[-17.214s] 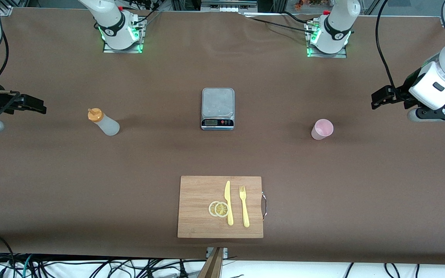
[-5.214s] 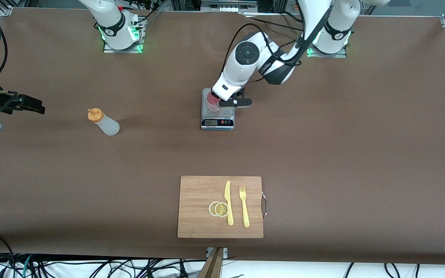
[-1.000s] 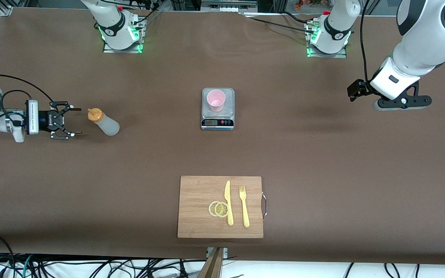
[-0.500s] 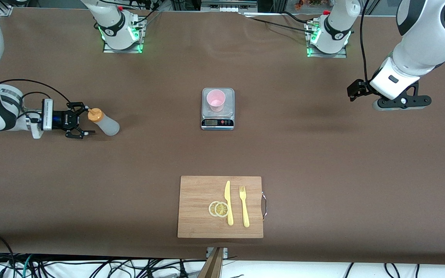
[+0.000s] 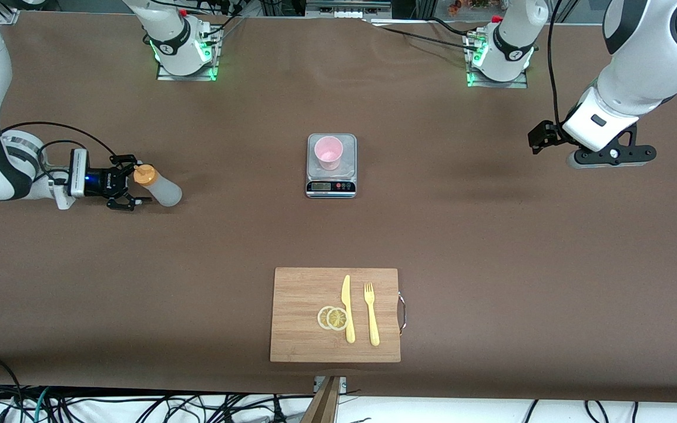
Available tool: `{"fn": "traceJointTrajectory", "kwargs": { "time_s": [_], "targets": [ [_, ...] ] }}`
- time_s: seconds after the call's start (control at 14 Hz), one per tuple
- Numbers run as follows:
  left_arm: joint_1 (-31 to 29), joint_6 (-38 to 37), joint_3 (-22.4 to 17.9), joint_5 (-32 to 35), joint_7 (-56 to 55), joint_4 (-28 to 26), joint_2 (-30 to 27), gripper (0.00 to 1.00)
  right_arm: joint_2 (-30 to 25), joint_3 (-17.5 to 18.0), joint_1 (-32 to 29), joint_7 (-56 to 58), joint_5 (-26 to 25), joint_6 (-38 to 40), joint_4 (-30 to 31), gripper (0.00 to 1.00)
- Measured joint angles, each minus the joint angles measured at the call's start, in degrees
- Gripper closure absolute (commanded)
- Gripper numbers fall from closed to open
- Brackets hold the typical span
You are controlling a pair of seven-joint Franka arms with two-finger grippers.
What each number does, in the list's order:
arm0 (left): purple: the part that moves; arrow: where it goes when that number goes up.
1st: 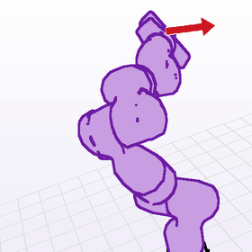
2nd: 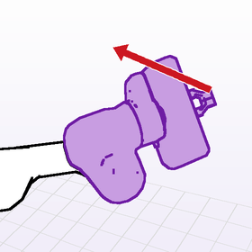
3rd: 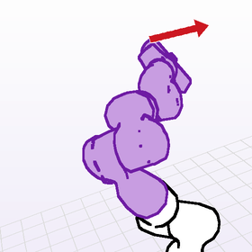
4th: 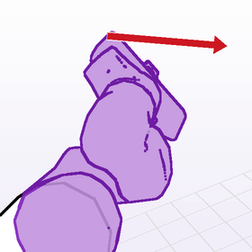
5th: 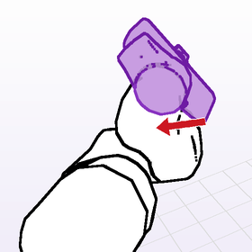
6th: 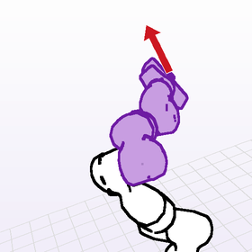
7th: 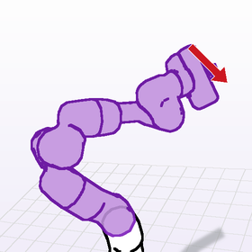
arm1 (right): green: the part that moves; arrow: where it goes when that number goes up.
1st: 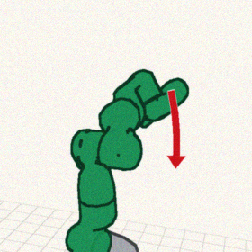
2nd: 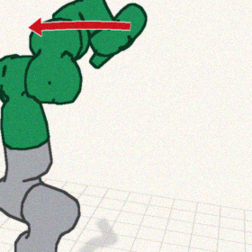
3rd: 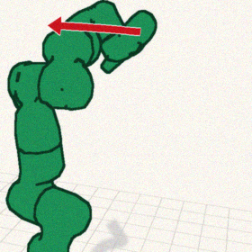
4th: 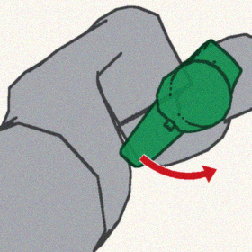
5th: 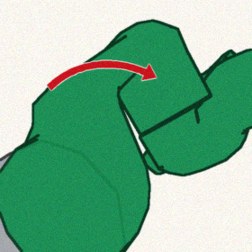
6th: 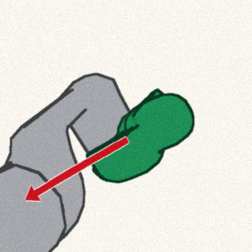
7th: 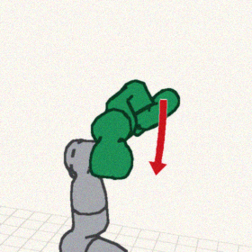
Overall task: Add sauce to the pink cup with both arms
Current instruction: 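Reach the right gripper to the sauce bottle and grasp it, then carry the sauce bottle with the right gripper over the pink cup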
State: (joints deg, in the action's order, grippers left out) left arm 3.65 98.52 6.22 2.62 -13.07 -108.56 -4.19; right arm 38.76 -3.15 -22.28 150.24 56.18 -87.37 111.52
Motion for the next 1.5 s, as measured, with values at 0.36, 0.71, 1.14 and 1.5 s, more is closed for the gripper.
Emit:
{"fn": "traceJointTrajectory", "kwargs": {
  "time_s": [0.36,0.71,1.14,1.5],
  "targets": [
    [0.0,0.0,0.0,0.0,0.0,0.0,0.0,0.00,0.1,0.7,0.7,1.5,1.1,0.0,2.1,0.02],
    [0.0,0.0,0.0,0.0,0.0,0.0,0.0,0.00,1.2,0.9,4.0,1.4,3.0,0.0,2.1,0.73],
    [0.0,0.0,0.1,0.0,0.0,0.0,0.0,0.00,1.2,0.9,5.6,0.3,3.7,-1.2,-3.3,1.00],
    [0.0,0.0,0.1,0.0,0.0,0.0,0.0,0.00,0.6,0.9,11.2,-11.0,3.7,-7.4,-10.9,1.00]
  ]
}}
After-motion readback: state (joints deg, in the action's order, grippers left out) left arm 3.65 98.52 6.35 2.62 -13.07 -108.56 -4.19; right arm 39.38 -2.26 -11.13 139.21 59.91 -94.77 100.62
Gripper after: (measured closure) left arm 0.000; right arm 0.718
